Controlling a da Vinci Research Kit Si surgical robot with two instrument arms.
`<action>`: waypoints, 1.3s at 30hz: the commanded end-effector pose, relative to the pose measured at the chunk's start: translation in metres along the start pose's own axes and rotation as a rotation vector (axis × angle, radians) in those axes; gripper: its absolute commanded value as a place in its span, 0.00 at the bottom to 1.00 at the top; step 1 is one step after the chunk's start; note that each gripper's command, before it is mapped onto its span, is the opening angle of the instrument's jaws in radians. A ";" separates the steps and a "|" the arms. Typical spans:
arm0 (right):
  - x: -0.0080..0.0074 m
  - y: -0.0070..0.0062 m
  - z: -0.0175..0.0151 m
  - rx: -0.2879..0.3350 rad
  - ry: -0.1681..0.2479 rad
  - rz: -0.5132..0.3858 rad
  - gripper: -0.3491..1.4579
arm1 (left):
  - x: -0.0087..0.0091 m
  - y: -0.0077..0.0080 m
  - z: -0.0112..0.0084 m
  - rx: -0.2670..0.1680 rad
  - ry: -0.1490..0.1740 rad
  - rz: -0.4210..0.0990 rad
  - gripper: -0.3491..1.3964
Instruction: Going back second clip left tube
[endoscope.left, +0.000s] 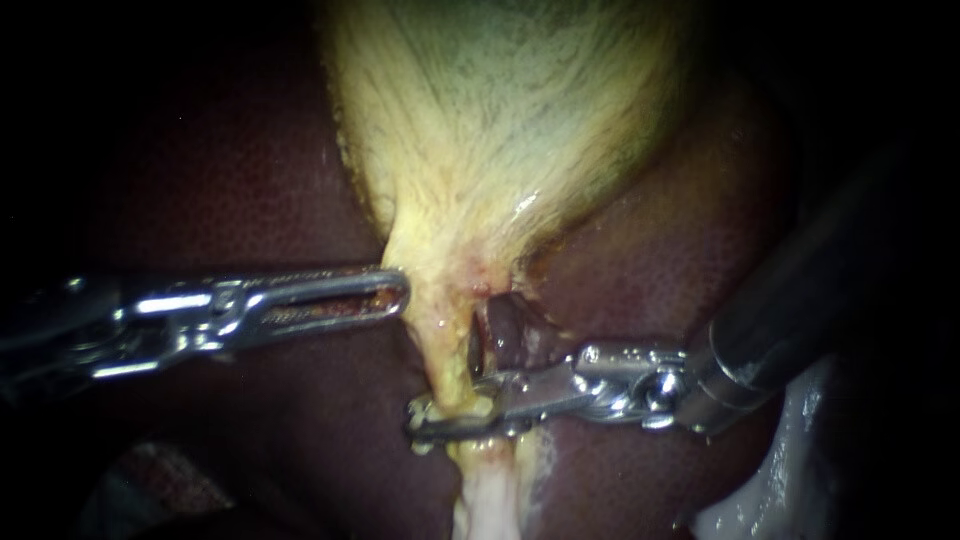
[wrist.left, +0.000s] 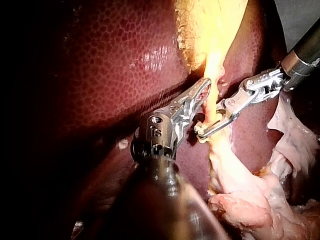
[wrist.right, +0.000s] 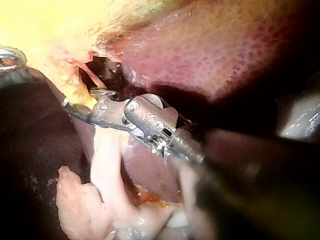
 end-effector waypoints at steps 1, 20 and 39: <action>0.0000 0.0000 0.0000 0.000 0.000 0.000 0.00 | 0.0000 0.0000 0.0000 0.000 0.000 0.000 0.00; 0.0001 -0.0002 0.0003 -0.004 0.028 -0.004 0.29 | 0.0000 0.0000 -0.0001 0.000 0.000 0.000 0.00; 0.0004 -0.0002 0.0002 -0.020 0.055 -0.217 0.50 | 0.0001 0.0000 -0.0003 0.001 0.001 0.001 0.00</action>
